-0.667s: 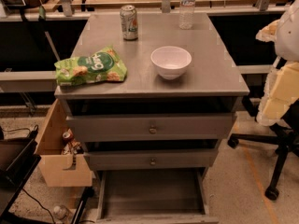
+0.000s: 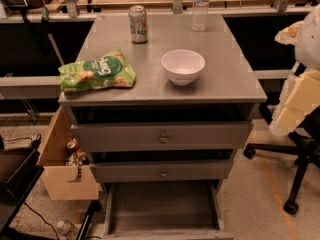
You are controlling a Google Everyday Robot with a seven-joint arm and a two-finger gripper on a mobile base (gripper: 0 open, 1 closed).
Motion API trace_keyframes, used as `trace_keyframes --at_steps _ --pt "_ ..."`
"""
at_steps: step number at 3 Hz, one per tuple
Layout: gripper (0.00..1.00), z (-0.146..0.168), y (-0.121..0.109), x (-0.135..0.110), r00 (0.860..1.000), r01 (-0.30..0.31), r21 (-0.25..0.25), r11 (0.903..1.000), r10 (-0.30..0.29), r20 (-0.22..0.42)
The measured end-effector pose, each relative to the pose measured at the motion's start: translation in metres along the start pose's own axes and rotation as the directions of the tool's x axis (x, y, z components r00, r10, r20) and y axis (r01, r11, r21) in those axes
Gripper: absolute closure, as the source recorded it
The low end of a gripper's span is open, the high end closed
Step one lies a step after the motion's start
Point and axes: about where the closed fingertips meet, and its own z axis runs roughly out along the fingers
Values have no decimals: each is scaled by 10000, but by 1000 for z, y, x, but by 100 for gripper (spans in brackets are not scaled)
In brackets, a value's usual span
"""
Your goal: Place 7up can into bottom drawer
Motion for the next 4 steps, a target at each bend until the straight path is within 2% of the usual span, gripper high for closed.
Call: trace_keyframes --at_steps 1,2,3,4 --pt "0 5 -25 -16 9825 -590 601 9964 473 1800" --pt "0 10 -85 -61 8956 -918 1289 9874 253 4442" --pt "0 -12 -157 -132 6975 -1761 1689 9698 19 7166" --pt "0 -50 -196 -169 5266 -3168 1586 9351 343 8494"
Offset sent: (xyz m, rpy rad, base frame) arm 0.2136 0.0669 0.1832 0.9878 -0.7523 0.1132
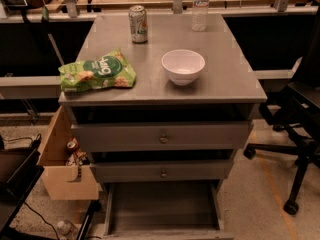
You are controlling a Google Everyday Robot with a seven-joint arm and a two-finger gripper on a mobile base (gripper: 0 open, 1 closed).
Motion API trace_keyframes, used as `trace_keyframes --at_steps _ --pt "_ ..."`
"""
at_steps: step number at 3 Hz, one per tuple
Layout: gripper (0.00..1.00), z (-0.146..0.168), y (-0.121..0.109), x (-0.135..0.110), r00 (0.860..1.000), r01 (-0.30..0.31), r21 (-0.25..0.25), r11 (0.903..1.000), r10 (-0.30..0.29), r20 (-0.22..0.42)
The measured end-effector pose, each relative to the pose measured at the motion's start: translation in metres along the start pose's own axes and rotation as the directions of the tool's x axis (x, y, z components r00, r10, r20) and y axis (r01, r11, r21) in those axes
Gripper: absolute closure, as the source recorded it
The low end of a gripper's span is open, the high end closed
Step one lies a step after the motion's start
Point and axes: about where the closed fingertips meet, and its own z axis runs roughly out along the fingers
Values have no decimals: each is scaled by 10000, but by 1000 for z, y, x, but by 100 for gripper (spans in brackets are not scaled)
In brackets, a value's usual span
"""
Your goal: Place 7up can into bottom drawer
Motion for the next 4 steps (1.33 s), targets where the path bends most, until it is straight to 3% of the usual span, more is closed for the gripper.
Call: trace_keyframes --at_steps 1,2,4 --pt "0 2 -13 -9 9995 -151 553 9984 135 301" --pt "0 2 -13 -9 9995 -151 552 9984 135 301" --pt "0 101 -37 39 9962 -665 443 9968 688 -530"
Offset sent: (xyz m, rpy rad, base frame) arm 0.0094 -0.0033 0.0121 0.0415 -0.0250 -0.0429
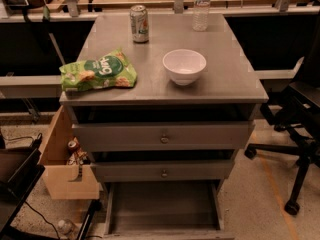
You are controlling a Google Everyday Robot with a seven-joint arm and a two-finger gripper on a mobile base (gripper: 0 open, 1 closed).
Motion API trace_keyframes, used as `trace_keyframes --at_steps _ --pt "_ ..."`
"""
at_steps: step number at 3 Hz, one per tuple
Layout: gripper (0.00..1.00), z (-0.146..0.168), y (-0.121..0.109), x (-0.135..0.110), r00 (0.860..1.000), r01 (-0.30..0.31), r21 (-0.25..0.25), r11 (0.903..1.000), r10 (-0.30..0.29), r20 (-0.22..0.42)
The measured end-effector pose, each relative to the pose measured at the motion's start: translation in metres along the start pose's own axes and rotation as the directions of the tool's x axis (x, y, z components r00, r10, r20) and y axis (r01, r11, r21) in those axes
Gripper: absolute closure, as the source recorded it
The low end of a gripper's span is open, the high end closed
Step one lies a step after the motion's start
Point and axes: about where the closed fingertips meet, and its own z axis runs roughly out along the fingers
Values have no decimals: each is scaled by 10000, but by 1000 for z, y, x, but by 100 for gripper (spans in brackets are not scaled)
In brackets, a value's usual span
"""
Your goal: Place 7up can into bottom drawer
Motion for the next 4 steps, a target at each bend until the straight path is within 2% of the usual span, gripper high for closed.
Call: trace_keyframes --at_steps 1,2,3,4 --pt "0 66 -11 28 9984 -335 -201 9992 326 -462" --pt "0 107 -21 56 9930 -663 -221 9976 638 -992" --pt "0 145 -26 87 9830 -1327 -256 9908 1283 -1316" --pt "0 174 -25 100 9797 -1603 -266 9867 1558 -1264"
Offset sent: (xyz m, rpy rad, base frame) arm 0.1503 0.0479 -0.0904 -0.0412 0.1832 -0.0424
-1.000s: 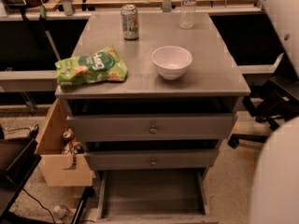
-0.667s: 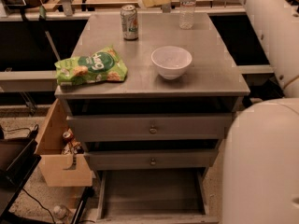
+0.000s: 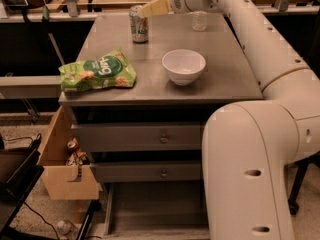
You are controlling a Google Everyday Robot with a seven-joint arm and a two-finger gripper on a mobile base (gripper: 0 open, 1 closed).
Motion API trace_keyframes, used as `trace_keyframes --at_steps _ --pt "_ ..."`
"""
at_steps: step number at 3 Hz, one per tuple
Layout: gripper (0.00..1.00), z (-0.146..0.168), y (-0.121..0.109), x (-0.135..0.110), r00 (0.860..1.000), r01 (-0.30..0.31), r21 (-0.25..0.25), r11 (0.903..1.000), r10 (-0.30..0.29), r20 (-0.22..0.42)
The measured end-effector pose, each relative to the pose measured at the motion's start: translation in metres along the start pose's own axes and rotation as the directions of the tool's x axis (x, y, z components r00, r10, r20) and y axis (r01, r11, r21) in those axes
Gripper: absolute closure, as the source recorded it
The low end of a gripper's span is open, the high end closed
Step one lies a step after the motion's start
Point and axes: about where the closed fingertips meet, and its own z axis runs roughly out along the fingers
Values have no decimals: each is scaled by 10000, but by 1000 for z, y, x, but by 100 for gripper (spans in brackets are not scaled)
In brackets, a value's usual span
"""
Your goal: Place 7up can into bottom drawer
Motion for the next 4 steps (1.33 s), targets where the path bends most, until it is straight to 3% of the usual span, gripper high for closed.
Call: trace_keyframes --at_steps 4 --pt "0 81 9 35 9977 -591 -396 9975 603 301"
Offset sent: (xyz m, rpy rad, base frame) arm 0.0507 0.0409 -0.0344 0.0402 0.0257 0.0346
